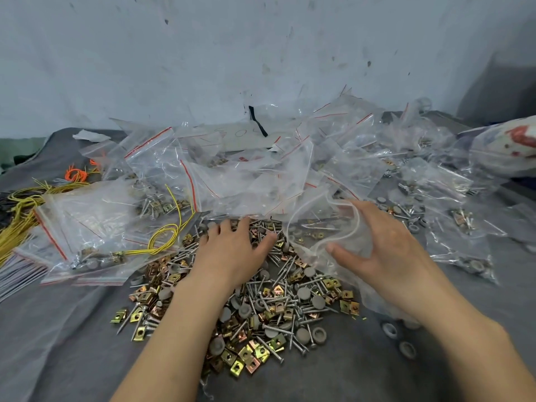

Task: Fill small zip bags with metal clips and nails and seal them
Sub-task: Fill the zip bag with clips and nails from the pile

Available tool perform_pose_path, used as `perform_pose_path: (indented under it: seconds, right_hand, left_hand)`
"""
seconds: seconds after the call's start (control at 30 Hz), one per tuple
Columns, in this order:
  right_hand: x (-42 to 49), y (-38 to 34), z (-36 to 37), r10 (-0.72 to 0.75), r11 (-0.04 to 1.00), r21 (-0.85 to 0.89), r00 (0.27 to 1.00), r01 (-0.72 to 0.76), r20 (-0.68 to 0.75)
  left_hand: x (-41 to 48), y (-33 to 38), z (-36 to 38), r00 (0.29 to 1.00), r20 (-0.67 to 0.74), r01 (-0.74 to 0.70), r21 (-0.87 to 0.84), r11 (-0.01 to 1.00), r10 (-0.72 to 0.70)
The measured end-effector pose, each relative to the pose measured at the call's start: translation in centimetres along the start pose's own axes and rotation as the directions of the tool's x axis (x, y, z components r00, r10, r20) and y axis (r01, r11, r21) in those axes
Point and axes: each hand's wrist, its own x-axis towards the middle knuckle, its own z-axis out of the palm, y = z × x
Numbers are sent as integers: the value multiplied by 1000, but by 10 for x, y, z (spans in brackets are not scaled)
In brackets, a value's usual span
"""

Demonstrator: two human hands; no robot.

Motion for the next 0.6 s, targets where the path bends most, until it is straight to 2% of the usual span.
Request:
perform_pose_path:
  seconds: [0.17,0.37,0.47,0.6]
  right_hand:
    - [1,15,-14,54,995,93,990,-42,-128]
    - [4,24,-33,140,973,222,924,-62,-355]
    - [4,28,-41,161,967,249,898,-60,-408]
    - [5,32,-48,191,956,284,881,-67,-434]
  left_hand:
    - [5,29,5,997,-31,-73,64,995,75]
    - [20,61,19,988,-38,-146,65,987,149]
    - [33,71,25,986,-47,-154,127,980,161]
    - [55,83,24,967,30,-253,122,960,251]
